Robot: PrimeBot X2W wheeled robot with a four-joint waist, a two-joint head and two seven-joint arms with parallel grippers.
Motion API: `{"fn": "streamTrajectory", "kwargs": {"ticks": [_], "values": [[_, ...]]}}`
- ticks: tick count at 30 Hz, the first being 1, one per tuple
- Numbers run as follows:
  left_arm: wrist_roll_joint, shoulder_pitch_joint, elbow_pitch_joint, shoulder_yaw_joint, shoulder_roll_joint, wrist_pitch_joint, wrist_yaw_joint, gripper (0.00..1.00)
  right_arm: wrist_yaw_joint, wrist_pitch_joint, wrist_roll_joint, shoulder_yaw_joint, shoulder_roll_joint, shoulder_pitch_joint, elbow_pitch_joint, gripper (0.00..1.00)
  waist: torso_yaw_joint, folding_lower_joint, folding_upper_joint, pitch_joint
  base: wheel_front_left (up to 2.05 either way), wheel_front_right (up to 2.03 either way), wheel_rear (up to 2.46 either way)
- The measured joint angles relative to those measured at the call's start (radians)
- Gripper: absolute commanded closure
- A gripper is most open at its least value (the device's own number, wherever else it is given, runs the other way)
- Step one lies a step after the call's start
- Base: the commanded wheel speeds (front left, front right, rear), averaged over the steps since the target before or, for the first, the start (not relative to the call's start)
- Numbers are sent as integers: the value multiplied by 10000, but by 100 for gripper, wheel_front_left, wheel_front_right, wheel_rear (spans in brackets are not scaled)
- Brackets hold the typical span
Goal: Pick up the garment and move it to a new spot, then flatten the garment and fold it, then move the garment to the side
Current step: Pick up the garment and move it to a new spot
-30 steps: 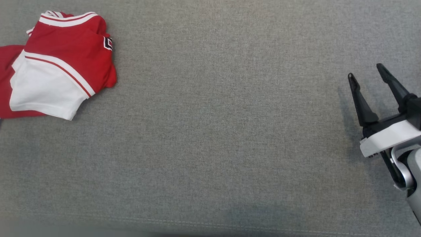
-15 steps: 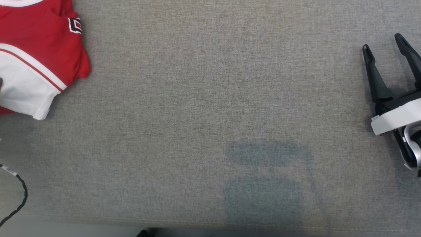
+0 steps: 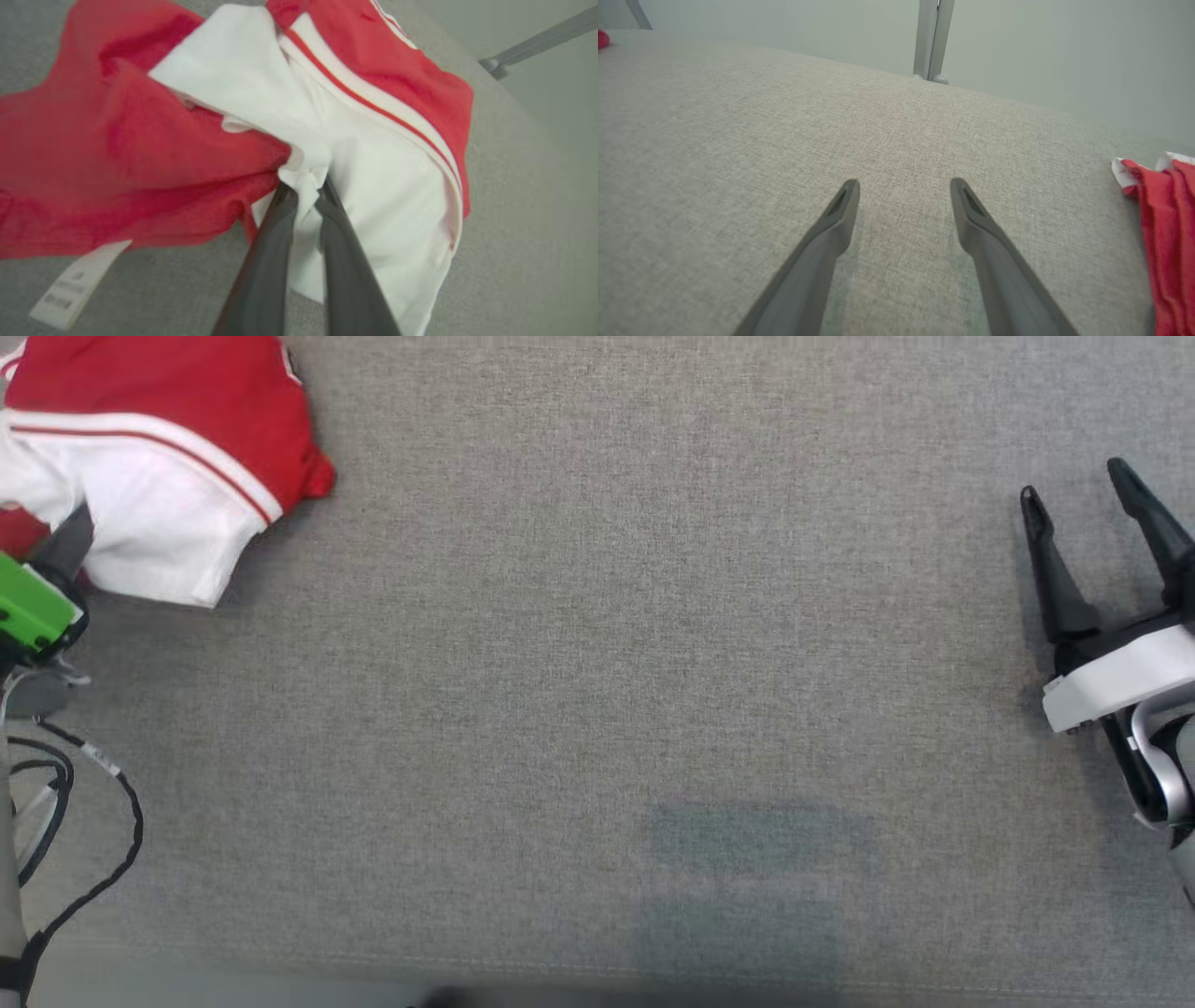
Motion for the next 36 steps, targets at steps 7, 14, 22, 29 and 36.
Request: {"fn": "streamTrajectory", "kwargs": {"ticks": [7,14,22,29,36], "values": [[25,-559,-1808,-1166,-138,514,-1191,100,96,-144,21,424,665,60,566,0,-71,-1,0,-856,0,0,0],[-65,-544,-3150,-2784,-1072,1229,-1361,100,180,-182,111,642,1160,225,836,0,-396,0,0,-1380,0,0,0],[128,167,-3898,-5187,-2429,1847,-1417,100,180,-226,190,771,1511,396,1074,0,-1052,-1,1,-1780,0,0,0],[773,955,-3758,-6155,-2903,1651,-1398,100,180,-270,203,874,1871,461,1168,0,-1790,-2,1,-1960,0,0,0],[1891,1173,-3204,-6564,-2778,920,-1179,100,180,-288,209,901,2104,697,1344,0,-2572,-1,1,-2066,0,0,0]]}}
